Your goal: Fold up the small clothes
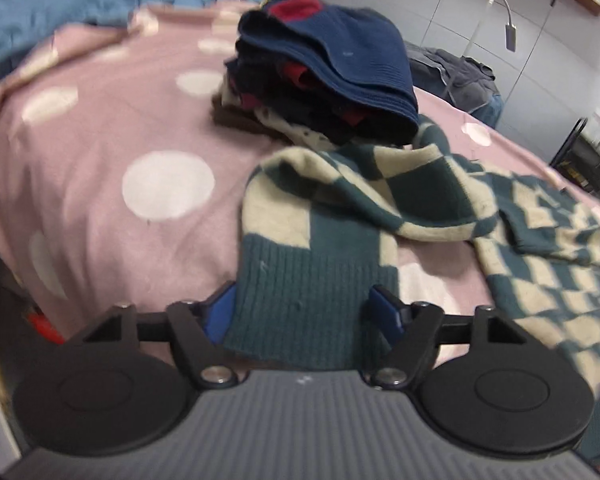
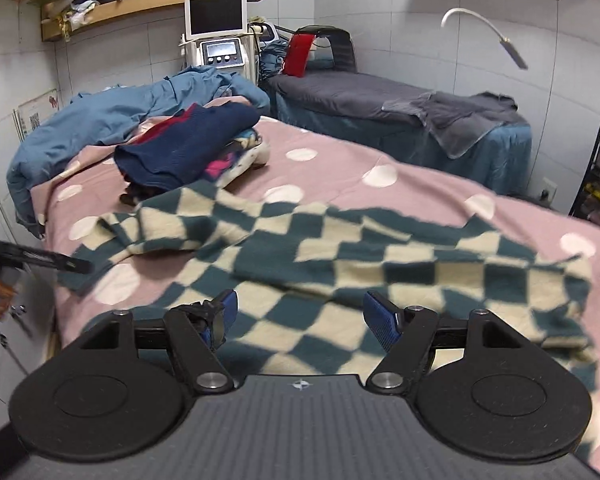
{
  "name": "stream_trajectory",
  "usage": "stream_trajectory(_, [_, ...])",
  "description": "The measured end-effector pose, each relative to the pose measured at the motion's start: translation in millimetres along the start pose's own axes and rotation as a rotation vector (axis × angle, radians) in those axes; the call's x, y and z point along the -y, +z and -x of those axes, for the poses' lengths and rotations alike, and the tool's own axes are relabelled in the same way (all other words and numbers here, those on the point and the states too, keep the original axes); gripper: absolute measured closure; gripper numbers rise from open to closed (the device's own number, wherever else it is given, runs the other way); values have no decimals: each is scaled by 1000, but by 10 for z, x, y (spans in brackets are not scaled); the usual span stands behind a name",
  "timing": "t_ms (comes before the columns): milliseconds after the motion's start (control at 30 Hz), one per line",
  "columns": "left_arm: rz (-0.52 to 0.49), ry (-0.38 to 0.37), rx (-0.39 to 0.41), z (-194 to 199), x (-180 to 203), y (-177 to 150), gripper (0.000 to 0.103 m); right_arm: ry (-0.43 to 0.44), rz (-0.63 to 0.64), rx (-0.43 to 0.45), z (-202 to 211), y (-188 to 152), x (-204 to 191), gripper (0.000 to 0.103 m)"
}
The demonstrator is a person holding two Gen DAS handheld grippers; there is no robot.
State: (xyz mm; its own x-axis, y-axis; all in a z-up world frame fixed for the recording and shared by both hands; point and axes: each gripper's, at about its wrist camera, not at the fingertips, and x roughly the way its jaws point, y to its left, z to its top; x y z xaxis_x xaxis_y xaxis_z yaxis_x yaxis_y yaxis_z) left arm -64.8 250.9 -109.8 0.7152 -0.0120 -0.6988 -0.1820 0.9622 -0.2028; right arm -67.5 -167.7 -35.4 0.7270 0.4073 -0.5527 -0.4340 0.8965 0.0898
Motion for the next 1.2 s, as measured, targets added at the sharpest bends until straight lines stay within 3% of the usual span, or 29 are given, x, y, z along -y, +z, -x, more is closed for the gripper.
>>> stream_trajectory(33, [-23, 38, 13, 21, 29, -4, 63, 3, -9, -13, -10, -31, -17, 0])
stream_trajectory(67, [-30, 18, 33, 60, 15, 14, 97, -2, -16, -18, -8, -55, -24, 0])
stream_trajectory(133, [-27, -28, 47, 160, -24, 102, 97, -14, -37, -23, 10, -100, -11, 0])
stream_trajectory(200, [-142, 32, 108, 296, 39, 277, 97, -17, -72, -31, 17, -127, 48, 0])
stream_trajectory(267, [-262, 123, 234, 543, 167, 533, 97, -21, -116, -35, 42, -152, 120, 0])
stream_trajectory(333, [-380, 133, 377, 868, 410, 821, 97, -21, -167, -36, 68, -172, 194, 0])
stream_trajectory(433, [-558, -17, 519, 1219, 999, 1179, 97, -2, -236, -32, 83, -193, 296, 0])
stream_trajectory(533, [-725, -216, 566, 1204, 1764, 1306, 97, -4, -261, -23, 95, -196, 339, 0])
stream_trajectory(567, [-771, -281, 558, 1117, 2030, 1272, 96, -8, -264, -21, 106, -192, 342, 0])
stream_trajectory(633, [-869, -402, 464, 848, 2558, 1091, 94, -16, -270, -7, 144, -193, 356, 0])
stream_trajectory(733, [-918, -499, 354, 422, 3082, 632, 86, -53, -276, -10, 189, -221, 431, 0])
stream_trajectory(767, [-917, -494, 321, 309, 3174, 490, 69, -72, -282, -16, 202, -240, 480, 0])
stream_trajectory(800, [-905, -470, 296, 226, 3213, 362, 44, -91, -289, -26, 208, -262, 543, 0])
stream_trajectory(867, [-862, -455, 266, 159, 3130, 149, 25, -124, -298, -43, 211, -296, 643, 0])
stream_trajectory(967, [-753, -460, 161, 148, 2759, -44, 24, -129, -280, -54, 132, -281, 746, 0])
stream_trajectory(1100, [-526, -387, 19, 38, 2116, -42, 22, -112, -202, -32, -164, -101, 768, 0])
stream_trajectory(1200, [-446, -332, -12, -45, 1791, 27, 22, -180, -158, -78, -483, 19, 844, 0])
